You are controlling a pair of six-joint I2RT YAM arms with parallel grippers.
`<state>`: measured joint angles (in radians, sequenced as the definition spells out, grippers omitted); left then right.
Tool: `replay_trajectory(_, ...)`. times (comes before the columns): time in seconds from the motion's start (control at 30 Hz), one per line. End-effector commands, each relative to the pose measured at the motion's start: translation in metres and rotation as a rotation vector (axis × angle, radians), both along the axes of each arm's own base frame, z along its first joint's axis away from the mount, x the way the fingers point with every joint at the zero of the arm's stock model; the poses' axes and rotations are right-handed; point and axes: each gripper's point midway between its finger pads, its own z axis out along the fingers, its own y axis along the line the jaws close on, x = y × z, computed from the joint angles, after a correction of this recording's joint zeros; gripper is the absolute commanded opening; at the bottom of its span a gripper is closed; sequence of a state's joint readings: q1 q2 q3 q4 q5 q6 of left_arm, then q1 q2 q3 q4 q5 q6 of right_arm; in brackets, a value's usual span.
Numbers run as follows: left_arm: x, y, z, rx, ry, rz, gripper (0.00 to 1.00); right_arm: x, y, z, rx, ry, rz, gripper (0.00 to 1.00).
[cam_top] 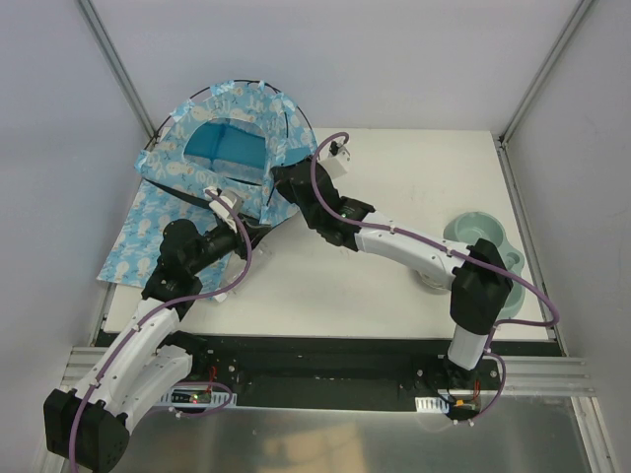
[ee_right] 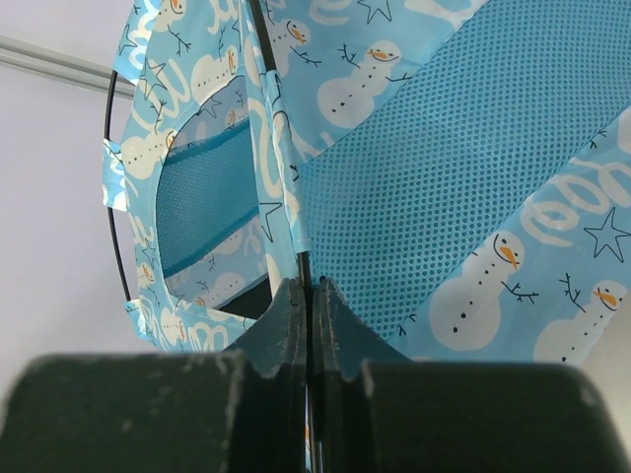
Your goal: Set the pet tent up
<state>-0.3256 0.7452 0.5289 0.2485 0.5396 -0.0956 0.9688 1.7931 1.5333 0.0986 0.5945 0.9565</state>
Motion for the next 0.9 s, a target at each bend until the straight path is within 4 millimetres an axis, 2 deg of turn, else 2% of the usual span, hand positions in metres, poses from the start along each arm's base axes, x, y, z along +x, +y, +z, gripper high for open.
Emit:
replay_trajectory(0.0, -0.054, -0.026, -0.012, -0.034, 0.138, -0.268, 0.00, 0.047, -0.042, 0.012, 0.032, -0.058, -0.235, 0.00)
replay_trajectory(0.27, -0.051, -0.026, -0.007, -0.036, 0.128, -0.261, 0.00, 0.037, -0.027, 0.007, 0.018, -0.057, -0.178, 0.00)
replay_trajectory(0.57, -0.039, -0.025, 0.000, -0.048, 0.105, -0.213, 0.00, 0.013, -0.004, 0.016, -0.046, -0.118, -0.078, 0.00)
replay_trajectory(0.87, -0.034, -0.023, 0.007, -0.058, 0.080, -0.178, 0.00, -0.003, 0.000, 0.010, -0.179, -0.182, -0.048, 0.00)
